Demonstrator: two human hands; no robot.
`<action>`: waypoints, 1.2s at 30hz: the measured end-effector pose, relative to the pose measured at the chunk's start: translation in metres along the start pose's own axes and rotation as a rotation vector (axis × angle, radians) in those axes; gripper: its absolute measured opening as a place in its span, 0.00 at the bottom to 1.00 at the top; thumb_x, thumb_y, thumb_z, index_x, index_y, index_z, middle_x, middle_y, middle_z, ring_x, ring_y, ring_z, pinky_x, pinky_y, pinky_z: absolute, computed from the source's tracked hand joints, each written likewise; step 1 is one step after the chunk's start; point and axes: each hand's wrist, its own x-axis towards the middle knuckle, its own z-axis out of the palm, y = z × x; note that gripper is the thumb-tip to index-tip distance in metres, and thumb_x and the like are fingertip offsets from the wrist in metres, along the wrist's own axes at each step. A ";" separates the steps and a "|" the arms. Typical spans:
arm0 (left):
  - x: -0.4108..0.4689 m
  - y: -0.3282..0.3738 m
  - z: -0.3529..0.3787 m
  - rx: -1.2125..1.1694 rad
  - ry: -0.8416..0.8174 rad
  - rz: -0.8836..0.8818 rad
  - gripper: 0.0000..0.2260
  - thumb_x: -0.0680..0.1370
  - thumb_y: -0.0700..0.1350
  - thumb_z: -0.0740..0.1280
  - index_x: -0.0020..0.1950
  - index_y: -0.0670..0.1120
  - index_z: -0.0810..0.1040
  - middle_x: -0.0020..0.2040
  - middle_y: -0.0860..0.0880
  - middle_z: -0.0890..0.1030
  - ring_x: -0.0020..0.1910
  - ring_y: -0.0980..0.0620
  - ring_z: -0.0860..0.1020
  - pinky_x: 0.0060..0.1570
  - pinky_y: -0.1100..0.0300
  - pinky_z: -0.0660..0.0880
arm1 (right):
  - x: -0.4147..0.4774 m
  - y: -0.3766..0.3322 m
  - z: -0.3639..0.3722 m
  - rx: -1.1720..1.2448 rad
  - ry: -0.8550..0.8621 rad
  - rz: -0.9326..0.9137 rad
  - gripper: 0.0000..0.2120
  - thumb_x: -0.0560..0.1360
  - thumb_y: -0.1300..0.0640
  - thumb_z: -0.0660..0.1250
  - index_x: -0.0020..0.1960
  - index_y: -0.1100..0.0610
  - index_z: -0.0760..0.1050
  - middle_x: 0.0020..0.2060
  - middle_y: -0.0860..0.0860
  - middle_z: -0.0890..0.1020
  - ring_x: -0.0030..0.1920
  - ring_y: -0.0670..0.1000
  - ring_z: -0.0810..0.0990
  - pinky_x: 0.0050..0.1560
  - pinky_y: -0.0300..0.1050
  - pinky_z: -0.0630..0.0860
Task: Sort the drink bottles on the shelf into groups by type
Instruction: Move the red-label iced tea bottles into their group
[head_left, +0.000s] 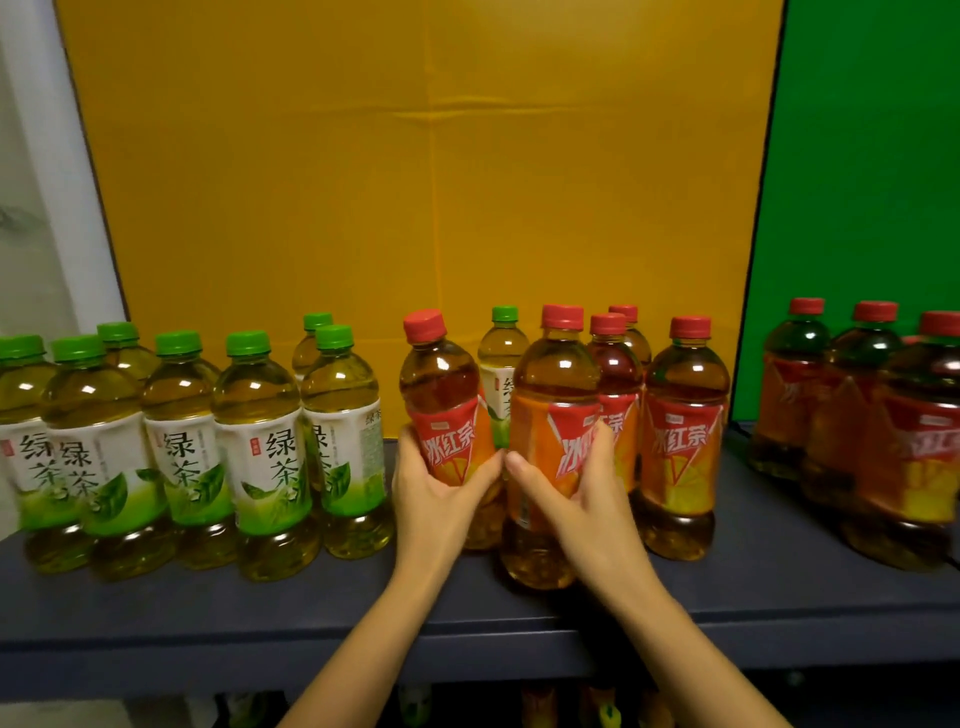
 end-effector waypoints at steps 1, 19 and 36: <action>-0.006 0.007 0.001 -0.027 -0.031 0.011 0.30 0.60 0.56 0.77 0.57 0.57 0.67 0.52 0.54 0.78 0.52 0.57 0.77 0.51 0.59 0.75 | -0.005 -0.007 -0.008 0.017 0.005 0.002 0.29 0.67 0.46 0.70 0.65 0.47 0.62 0.56 0.42 0.77 0.56 0.39 0.77 0.56 0.40 0.77; -0.059 0.027 0.116 0.027 -0.263 0.029 0.37 0.63 0.56 0.77 0.67 0.54 0.64 0.60 0.54 0.76 0.57 0.57 0.76 0.56 0.57 0.76 | -0.007 0.026 -0.167 -0.198 0.221 0.035 0.32 0.65 0.46 0.69 0.64 0.45 0.58 0.57 0.41 0.74 0.56 0.36 0.75 0.51 0.29 0.74; -0.060 0.021 0.171 0.249 -0.083 0.030 0.39 0.69 0.53 0.73 0.73 0.46 0.55 0.68 0.47 0.69 0.66 0.49 0.70 0.63 0.54 0.71 | 0.039 0.078 -0.182 -0.229 0.197 0.057 0.37 0.70 0.52 0.71 0.71 0.56 0.55 0.65 0.53 0.69 0.64 0.50 0.70 0.60 0.43 0.69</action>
